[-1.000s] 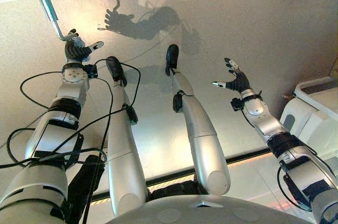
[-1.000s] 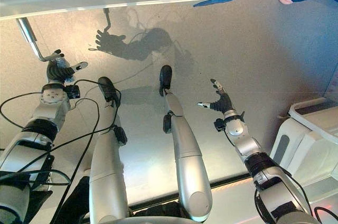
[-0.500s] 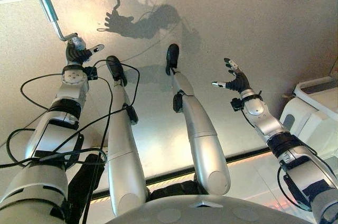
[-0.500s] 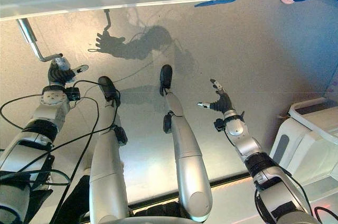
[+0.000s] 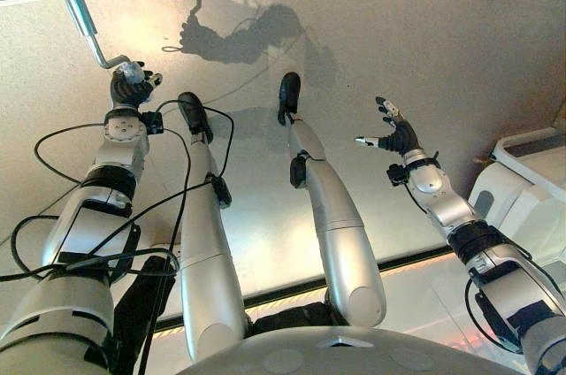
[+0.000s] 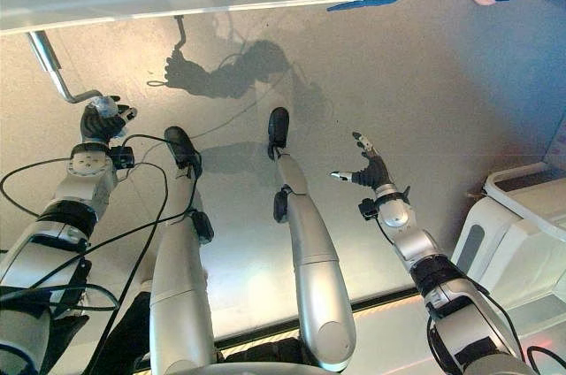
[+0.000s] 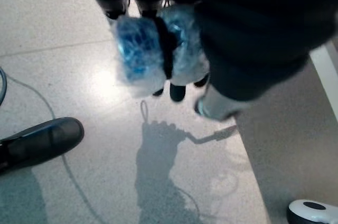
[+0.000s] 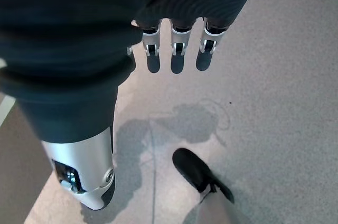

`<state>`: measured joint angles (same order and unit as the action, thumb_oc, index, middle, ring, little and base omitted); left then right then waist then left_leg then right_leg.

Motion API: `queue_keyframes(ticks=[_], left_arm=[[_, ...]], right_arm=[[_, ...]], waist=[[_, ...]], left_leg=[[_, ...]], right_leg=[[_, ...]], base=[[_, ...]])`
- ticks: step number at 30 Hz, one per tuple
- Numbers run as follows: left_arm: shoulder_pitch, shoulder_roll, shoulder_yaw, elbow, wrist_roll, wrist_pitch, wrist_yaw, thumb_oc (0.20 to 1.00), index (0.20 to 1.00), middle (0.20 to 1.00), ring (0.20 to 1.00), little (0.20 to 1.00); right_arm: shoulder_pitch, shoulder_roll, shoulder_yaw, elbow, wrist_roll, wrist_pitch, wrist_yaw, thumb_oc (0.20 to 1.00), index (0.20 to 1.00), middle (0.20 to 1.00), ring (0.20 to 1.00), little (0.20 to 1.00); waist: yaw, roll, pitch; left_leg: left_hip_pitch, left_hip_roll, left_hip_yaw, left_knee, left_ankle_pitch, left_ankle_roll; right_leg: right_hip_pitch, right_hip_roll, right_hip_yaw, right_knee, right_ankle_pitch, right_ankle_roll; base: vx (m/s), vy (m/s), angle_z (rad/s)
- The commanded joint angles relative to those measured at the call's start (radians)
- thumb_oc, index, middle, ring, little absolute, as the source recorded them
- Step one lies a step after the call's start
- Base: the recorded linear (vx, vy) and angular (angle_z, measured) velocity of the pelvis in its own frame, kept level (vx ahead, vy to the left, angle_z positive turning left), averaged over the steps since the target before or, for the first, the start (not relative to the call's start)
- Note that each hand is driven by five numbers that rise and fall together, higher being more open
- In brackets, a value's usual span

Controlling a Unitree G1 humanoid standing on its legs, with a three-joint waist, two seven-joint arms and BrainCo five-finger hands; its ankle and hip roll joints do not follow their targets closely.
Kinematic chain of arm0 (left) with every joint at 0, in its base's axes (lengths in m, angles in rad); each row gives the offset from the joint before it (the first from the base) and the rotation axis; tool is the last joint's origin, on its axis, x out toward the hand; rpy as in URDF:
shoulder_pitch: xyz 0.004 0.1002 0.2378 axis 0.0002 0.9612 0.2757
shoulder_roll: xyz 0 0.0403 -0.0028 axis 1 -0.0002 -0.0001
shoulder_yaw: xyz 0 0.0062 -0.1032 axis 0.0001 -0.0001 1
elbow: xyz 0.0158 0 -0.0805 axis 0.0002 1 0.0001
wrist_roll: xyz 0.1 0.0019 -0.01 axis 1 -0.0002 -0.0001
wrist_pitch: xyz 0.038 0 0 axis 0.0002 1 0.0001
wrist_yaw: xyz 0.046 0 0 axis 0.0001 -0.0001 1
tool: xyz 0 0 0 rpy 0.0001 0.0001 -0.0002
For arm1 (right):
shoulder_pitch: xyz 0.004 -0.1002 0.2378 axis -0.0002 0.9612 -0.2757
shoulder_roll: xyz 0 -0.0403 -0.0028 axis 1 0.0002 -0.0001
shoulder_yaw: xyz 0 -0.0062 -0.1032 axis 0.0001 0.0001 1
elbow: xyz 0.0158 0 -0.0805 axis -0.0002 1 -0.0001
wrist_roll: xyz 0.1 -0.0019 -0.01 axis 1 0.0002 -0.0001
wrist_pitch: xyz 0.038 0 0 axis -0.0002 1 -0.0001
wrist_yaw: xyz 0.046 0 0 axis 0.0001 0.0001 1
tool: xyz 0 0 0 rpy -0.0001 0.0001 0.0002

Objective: Raise the hospital bed

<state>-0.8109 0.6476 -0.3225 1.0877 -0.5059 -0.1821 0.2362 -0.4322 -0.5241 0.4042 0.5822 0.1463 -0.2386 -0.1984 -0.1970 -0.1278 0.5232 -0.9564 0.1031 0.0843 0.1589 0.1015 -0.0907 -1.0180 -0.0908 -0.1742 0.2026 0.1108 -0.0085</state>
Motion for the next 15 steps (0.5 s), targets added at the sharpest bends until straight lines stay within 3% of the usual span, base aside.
queue_keyframes(ticks=[1, 15], left_arm=[[0.029, -0.004, 0.015, -0.019, 0.0, -0.002, 0.002, 0.2, 0.2, 0.2, 0.2, 0.2], [0.023, -0.007, 0.012, -0.025, -0.006, -0.006, -0.004, 0.2, 0.2, 0.2, 0.2, 0.2]], right_arm=[[0.048, -0.043, 0.006, -0.049, -0.018, -0.015, 0.002, 1.0, 1.0, 1.0, 1.0, 1.0], [0.057, -0.049, 0.004, -0.058, -0.021, -0.018, 0.004, 1.0, 1.0, 1.0, 1.0, 1.0]], waist=[[0.006, -0.014, -0.003], [0.005, -0.014, -0.003]], left_leg=[[-0.032, -0.032, -0.009, 0.053, -0.02, 0.027], [-0.023, -0.034, -0.011, 0.044, -0.014, 0.026]], right_leg=[[0.033, 0.0, 0.014, -0.016, 0.015, 0.145], [0.039, 0.001, 0.012, -0.016, 0.014, 0.145]], base=[[0.0, 0.0, 0.0], [0.0, 0.0, 0.0]])
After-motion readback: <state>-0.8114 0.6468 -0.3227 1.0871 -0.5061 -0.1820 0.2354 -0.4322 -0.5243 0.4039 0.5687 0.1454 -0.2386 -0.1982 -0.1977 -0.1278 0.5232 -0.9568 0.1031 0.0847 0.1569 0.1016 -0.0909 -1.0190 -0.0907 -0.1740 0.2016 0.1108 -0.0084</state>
